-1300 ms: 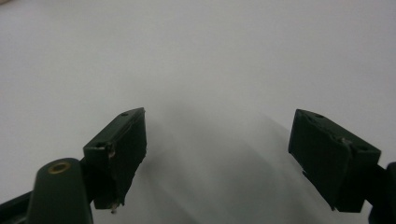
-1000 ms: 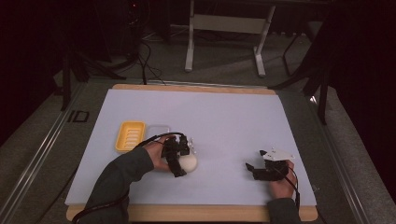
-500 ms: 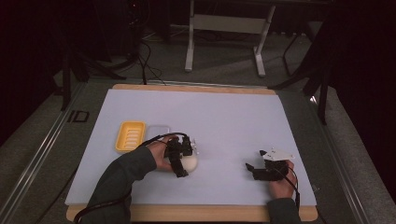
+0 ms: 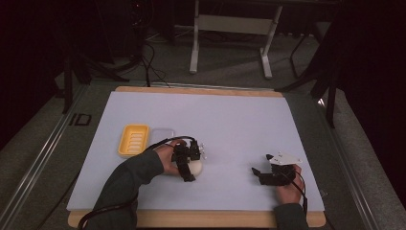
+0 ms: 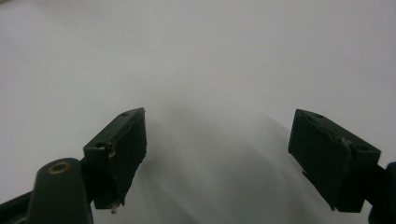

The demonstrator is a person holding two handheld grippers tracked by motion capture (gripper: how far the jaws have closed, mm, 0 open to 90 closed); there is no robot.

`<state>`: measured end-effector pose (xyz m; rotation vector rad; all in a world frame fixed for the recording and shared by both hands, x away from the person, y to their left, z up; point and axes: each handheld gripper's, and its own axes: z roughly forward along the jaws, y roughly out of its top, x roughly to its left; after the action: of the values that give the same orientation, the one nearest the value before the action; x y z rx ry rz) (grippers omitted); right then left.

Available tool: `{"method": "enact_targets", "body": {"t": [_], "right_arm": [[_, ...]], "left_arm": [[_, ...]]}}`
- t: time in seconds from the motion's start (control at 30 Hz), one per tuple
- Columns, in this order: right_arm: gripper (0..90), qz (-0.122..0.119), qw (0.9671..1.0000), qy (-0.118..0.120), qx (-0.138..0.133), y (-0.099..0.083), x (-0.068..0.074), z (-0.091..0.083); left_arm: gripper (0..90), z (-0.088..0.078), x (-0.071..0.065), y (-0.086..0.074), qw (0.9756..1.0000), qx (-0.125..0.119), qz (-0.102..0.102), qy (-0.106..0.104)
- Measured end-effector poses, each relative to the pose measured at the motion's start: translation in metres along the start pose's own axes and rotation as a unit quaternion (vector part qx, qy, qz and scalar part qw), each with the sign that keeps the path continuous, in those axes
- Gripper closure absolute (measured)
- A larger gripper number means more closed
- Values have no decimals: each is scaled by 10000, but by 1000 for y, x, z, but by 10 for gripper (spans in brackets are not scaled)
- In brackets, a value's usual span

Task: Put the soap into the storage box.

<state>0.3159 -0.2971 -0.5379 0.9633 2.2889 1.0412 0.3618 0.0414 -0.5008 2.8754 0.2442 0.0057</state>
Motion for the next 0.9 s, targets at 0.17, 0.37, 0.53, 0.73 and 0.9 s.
{"method": "enact_targets", "body": {"t": [0.17,0.37,0.53,0.73,0.9], "right_arm": [[189,1,10000,3,0,0,0,0],[190,-2,10000,5,-1,0,0,0],[190,-3,10000,3,0,0,0,0],[189,-3,10000,5,0,0,0,0],[190,-7,10000,3,4,0,0,0]], "left_arm": [[159,2,0,2,10000,60,24,-24],[161,4,1,4,9999,118,68,-6],[187,5,2,6,9998,187,88,-7],[230,5,2,7,9996,242,124,51],[232,6,2,8,9997,229,99,38]]}}
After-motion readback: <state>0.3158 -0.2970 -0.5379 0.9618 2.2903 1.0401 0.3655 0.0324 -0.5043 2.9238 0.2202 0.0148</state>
